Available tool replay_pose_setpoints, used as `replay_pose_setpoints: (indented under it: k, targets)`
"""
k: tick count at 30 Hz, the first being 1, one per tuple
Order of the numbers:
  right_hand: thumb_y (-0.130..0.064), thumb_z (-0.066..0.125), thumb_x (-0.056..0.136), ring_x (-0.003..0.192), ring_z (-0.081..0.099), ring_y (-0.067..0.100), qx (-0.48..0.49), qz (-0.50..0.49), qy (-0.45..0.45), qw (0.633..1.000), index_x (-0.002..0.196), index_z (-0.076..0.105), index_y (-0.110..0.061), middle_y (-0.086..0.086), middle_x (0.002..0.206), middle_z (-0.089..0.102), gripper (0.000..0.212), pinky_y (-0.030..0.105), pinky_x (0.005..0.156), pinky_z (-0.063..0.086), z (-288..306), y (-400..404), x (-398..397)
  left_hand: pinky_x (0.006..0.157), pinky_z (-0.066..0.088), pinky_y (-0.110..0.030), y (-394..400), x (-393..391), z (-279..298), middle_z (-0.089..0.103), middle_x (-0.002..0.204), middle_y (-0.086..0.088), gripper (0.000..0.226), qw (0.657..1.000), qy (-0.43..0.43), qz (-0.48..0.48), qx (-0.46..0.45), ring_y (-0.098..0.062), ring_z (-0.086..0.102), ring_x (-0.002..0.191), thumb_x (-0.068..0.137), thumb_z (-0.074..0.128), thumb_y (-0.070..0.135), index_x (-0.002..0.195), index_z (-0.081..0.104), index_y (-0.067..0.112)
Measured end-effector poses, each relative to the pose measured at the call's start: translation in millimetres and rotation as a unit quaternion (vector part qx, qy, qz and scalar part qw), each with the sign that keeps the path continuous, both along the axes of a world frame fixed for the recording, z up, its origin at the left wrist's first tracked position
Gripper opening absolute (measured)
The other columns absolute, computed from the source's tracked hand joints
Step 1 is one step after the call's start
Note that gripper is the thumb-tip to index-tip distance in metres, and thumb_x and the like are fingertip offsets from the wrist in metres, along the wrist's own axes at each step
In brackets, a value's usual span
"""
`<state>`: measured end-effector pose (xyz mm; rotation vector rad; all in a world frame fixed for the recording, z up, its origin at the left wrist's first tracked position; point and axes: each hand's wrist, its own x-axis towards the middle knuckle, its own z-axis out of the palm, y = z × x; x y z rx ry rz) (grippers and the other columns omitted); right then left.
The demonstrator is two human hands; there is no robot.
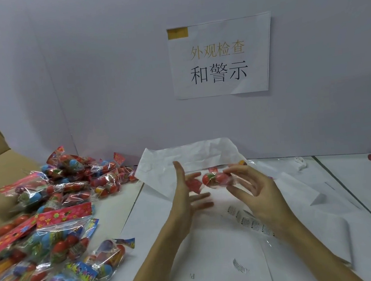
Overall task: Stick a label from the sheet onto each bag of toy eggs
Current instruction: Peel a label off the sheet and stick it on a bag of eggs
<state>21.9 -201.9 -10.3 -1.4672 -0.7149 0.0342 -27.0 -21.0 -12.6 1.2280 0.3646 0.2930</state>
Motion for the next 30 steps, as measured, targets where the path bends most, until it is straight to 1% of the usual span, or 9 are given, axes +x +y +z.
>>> replay_pose_setpoints:
  k: [3,5,8,12,15,17,20,25,30]
  targets:
    - [-0.017,0.078,0.093,0.145,0.039,-0.005,-0.085,-0.006,-0.061,0.995,0.113,0.075,-0.044,-0.025,0.148,0.053,0.033,0.027,0.117,0.032,-5.4,-0.9,3.1,0.1,0.058,-0.045,9.1,-4.6,2.2,0.068,0.131,-0.026,0.063,0.991,-0.018,-0.106,-0.077,-0.04,0.067,0.122,0.1,0.06,0.056,0.131,0.069,0.002]
    - [-0.011,0.072,0.097,0.15,0.024,-0.012,-0.121,-0.006,-0.071,0.99,0.113,0.076,-0.048,-0.029,0.159,0.038,0.04,0.024,0.119,0.025,-8.3,1.6,3.8,0.097,0.06,-0.042,12.5,-1.9,-1.4,0.069,0.13,-0.024,0.053,0.99,-0.036,-0.121,-0.066,-0.04,0.068,0.121,0.093,0.075,0.02,0.142,0.06,0.006]
    - [-0.005,0.061,0.104,0.145,0.046,0.002,0.002,0.033,0.049,0.998,0.132,0.067,-0.044,-0.015,0.154,0.053,0.049,0.031,0.119,0.04,-8.3,3.5,5.1,0.087,0.063,-0.043,12.0,0.0,-2.6,0.076,0.116,-0.018,0.076,0.99,-0.066,-0.099,-0.072,-0.04,0.073,0.111,0.078,0.084,0.002,0.142,0.054,0.031]
    - [-0.037,0.063,0.099,0.106,0.076,0.03,0.081,0.029,0.19,0.978,0.136,0.064,-0.018,0.011,0.116,0.078,0.042,0.034,0.088,0.063,-4.2,2.7,5.5,0.085,0.061,-0.035,5.0,-3.1,2.4,0.074,0.119,-0.016,0.083,0.993,-0.072,-0.093,0.004,-0.032,0.075,0.107,0.072,0.091,0.002,0.142,0.054,0.025]
    - [-0.028,0.069,0.095,0.096,0.078,0.035,0.07,0.015,0.195,0.978,0.113,0.077,-0.006,0.019,0.105,0.079,0.03,0.032,0.074,0.064,-4.5,2.7,4.8,0.09,0.059,-0.033,-1.8,-5.4,5.0,0.076,0.117,-0.016,0.052,0.986,-0.079,-0.116,0.085,-0.033,0.073,0.11,0.082,0.088,0.014,0.129,0.067,0.017]
    - [-0.02,0.07,0.095,0.096,0.078,0.035,0.079,0.012,0.224,0.971,0.109,0.078,-0.004,0.021,0.103,0.078,0.023,0.03,0.072,0.063,-3.9,1.2,4.3,0.092,0.058,-0.033,-3.2,-7.9,6.5,0.076,0.119,-0.013,0.03,0.987,-0.083,-0.11,0.087,-0.03,0.073,0.112,0.096,0.076,0.033,0.121,0.076,0.017]
    - [-0.013,0.067,0.098,0.097,0.078,0.034,0.089,0.018,0.273,0.958,0.109,0.078,-0.002,0.022,0.105,0.078,0.019,0.029,0.071,0.063,-3.4,1.5,4.1,0.087,0.06,-0.031,-1.6,-8.0,7.4,0.076,0.122,-0.009,0.038,0.993,-0.073,-0.072,0.057,-0.029,0.074,0.112,0.107,0.055,0.043,0.121,0.078,0.016]
    - [-0.011,0.069,0.096,0.088,0.079,0.028,0.122,0.019,0.342,0.932,0.106,0.077,0.002,0.023,0.104,0.078,0.019,0.032,0.068,0.064,-4.5,5.2,4.6,0.078,0.063,-0.034,-4.1,-4.5,3.9,0.078,0.114,-0.013,0.036,0.997,-0.061,-0.031,0.044,-0.032,0.077,0.103,0.106,0.054,0.04,0.119,0.076,0.015]
    - [-0.013,0.065,0.101,0.096,0.078,0.031,0.078,0.008,0.289,0.954,0.107,0.076,-0.002,0.02,0.104,0.078,0.017,0.034,0.072,0.064,-7.3,4.9,4.1,0.08,0.064,-0.036,-4.4,-3.8,0.6,0.079,0.111,-0.01,0.036,0.997,-0.048,-0.015,0.061,-0.029,0.078,0.099,0.104,0.058,0.044,0.121,0.075,0.018]
